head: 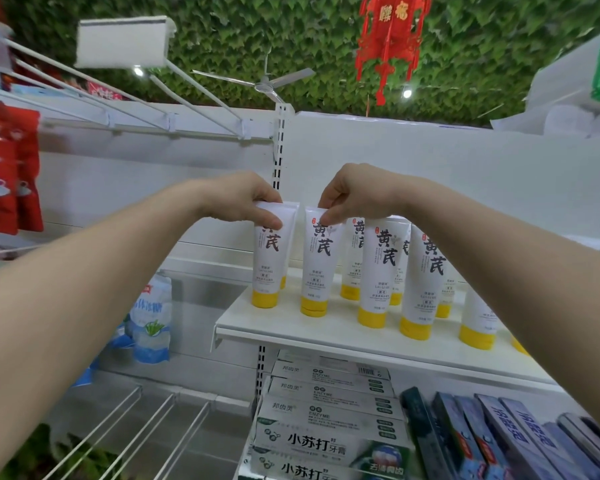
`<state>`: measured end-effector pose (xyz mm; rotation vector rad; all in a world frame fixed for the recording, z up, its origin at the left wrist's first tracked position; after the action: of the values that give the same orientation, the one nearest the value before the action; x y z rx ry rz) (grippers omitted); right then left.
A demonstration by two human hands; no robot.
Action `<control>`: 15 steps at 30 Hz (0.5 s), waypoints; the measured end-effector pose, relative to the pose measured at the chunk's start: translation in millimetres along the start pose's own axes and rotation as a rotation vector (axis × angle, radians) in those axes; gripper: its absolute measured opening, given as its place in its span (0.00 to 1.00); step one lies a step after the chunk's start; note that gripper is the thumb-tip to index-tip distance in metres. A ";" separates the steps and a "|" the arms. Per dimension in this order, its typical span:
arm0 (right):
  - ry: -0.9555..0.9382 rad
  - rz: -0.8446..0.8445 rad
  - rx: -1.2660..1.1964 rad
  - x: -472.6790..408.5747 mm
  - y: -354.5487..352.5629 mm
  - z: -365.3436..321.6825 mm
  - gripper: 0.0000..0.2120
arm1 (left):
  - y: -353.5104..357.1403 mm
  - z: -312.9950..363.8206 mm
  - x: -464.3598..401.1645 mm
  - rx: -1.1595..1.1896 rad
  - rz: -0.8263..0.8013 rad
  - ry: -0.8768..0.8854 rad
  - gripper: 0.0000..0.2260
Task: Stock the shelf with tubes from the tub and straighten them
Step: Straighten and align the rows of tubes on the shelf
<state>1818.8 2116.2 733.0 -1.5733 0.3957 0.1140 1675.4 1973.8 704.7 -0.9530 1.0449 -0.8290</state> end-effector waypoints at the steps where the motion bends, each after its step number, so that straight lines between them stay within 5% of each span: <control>1: -0.001 -0.002 -0.003 0.2 0.0 -0.2 0.05 | 0.1 -0.4 -0.7 0.001 -0.002 -0.003 0.03; 6: -0.011 0.004 -0.030 7.2 -1.8 -0.7 0.11 | -0.4 1.3 1.2 -0.030 0.009 -0.045 0.07; 9: -0.021 0.057 -0.047 21.5 -13.9 8.8 0.12 | 0.9 11.2 3.1 -0.027 0.168 -0.028 0.09; 12: -0.007 0.121 0.020 43.1 -33.2 28.0 0.10 | 5.7 35.9 0.6 -0.100 0.395 0.118 0.11; 15: 0.033 0.103 0.045 67.2 -47.5 45.6 0.08 | 21.7 68.9 -12.8 -0.223 0.422 0.253 0.15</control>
<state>1904.4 2148.7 754.6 -1.5126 0.5028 0.1575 1739.5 2009.5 702.9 -0.7823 1.5195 -0.4940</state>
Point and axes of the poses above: each hand's wrist, its own x-axis away from the middle knuckle, its own y-axis out of the palm, z = x × y, the point moved 2 cm from there along -x, towards the middle knuckle, and after that the axes turned 2 degrees about -x, right-handed, at the moved point
